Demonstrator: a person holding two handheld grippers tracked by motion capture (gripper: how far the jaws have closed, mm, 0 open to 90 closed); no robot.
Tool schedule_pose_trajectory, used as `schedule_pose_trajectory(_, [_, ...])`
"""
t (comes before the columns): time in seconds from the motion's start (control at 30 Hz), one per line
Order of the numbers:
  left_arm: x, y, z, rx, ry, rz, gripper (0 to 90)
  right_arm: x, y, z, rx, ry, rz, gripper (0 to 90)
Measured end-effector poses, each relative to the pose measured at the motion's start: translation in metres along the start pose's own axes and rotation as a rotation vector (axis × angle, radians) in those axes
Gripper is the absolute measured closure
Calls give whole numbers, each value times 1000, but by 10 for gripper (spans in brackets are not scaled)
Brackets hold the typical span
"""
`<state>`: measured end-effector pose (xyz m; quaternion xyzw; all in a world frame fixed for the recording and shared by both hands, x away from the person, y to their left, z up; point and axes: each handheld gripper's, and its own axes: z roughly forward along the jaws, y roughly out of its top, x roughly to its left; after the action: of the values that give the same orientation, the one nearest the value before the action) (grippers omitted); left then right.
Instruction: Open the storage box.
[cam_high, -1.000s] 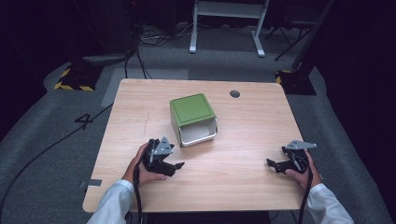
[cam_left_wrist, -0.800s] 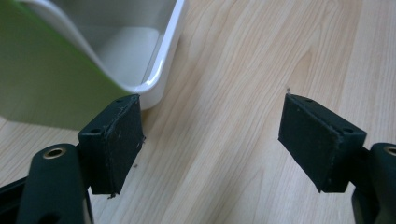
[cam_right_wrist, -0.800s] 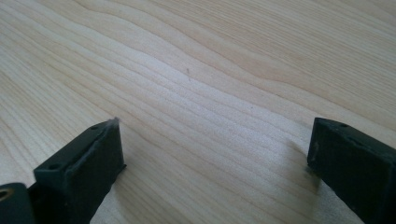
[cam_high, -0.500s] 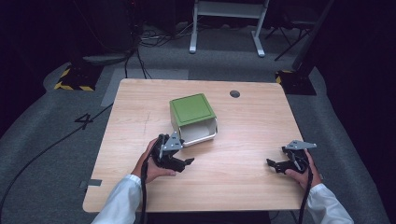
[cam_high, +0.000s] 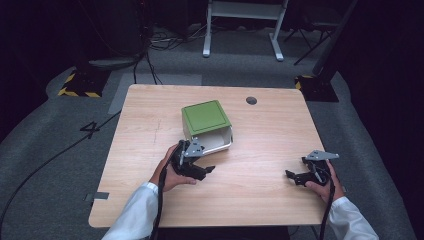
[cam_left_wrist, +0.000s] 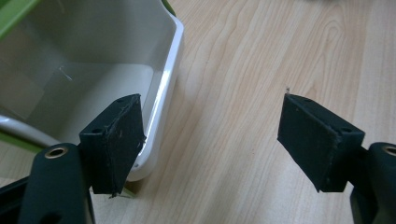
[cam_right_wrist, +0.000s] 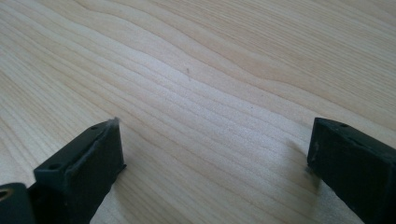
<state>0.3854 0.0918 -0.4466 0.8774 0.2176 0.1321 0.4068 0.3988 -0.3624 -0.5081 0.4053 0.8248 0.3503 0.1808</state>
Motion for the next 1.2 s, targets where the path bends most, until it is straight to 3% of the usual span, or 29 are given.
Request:
schedule_pose_trajectory(0.43, [7,-1,12,39,12,-30,222,0,0,0,0,0,0,37])
schedule_pose_trajectory(0.6, [5,1,20,72,31,-10,233,0,0,0,0,0,0,37])
schedule_pose_trajectory(0.9, [7,2,22,80,97,-20,455,0,0,0,0,0,0,37])
schedule_pose_trajectory(1.2, [9,1,19,64,100,-31,640,0,0,0,0,0,0,37])
